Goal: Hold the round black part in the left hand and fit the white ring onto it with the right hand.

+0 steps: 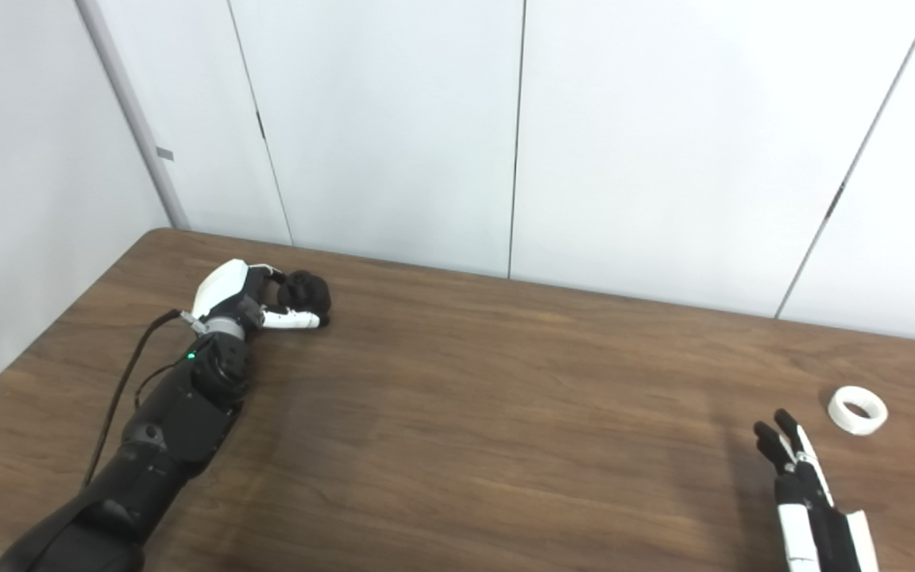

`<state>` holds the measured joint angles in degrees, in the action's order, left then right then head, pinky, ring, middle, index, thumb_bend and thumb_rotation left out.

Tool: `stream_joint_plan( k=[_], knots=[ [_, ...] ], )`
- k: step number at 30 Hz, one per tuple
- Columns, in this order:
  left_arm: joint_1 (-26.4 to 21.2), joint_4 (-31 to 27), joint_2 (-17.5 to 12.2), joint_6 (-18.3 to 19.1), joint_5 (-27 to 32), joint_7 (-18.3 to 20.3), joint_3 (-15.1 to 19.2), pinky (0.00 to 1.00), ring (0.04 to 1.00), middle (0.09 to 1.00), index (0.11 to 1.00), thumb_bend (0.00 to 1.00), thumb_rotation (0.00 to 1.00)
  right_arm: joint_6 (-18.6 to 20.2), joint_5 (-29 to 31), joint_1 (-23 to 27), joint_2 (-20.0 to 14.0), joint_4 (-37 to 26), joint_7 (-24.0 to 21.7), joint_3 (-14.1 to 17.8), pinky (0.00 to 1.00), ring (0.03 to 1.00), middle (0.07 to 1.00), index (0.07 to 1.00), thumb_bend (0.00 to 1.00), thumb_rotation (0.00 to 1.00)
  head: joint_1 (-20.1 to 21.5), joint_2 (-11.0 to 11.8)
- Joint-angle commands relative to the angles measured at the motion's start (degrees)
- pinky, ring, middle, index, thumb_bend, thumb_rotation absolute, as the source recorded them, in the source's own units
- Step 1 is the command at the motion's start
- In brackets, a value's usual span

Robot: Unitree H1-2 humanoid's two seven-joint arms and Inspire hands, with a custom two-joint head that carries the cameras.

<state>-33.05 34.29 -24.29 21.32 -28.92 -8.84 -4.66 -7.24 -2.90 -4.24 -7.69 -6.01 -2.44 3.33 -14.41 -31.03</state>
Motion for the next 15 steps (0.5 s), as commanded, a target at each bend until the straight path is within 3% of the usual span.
stream_joint_plan(
  k=[1,5,6,8,15],
  knots=[
    [-2.6,-1.1,-1.5,-2.2,-0.1,-2.0,0.3,1.0,0.974,0.907,0.701,0.92,0.32,-0.3,1.2,-2.2,0.9,1.5,0.0,-0.3,0.98,0.921,0.908,0.948,0.6,1.0,0.0,0.0],
    [-2.2,-0.4,-1.4,-5.7,0.7,-3.9,1.0,1.0,0.941,0.868,0.589,0.83,0.19,-0.2,1.4,-2.1,1.0,1.4,0.2,-0.3,1.0,0.921,0.905,0.944,0.6,1.0,0.0,0.0],
    [-2.1,-0.4,-1.2,-6.5,1.2,-4.4,1.5,1.0,0.934,0.852,0.539,0.68,0.13,-0.6,1.3,-2.1,0.9,1.5,0.2,-0.4,0.99,0.919,0.906,0.946,0.59,1.0,0.0,0.0],
    [-1.8,-0.6,-1.1,-7.7,1.8,-5.3,2.0,1.0,0.915,0.811,0.495,0.56,0.07,-0.7,0.8,-2.1,0.8,1.6,0.3,-0.5,0.99,0.918,0.907,0.947,0.59,1.0,0.0,0.0],
    [-1.4,-0.6,-0.9,-8.7,2.5,-6.1,2.5,1.0,0.906,0.772,0.483,0.52,0.05,-0.5,1.2,-2.2,1.0,1.3,0.2,-0.3,0.99,0.912,0.897,0.943,0.58,1.0,-0.1,-0.2]
  ],
)
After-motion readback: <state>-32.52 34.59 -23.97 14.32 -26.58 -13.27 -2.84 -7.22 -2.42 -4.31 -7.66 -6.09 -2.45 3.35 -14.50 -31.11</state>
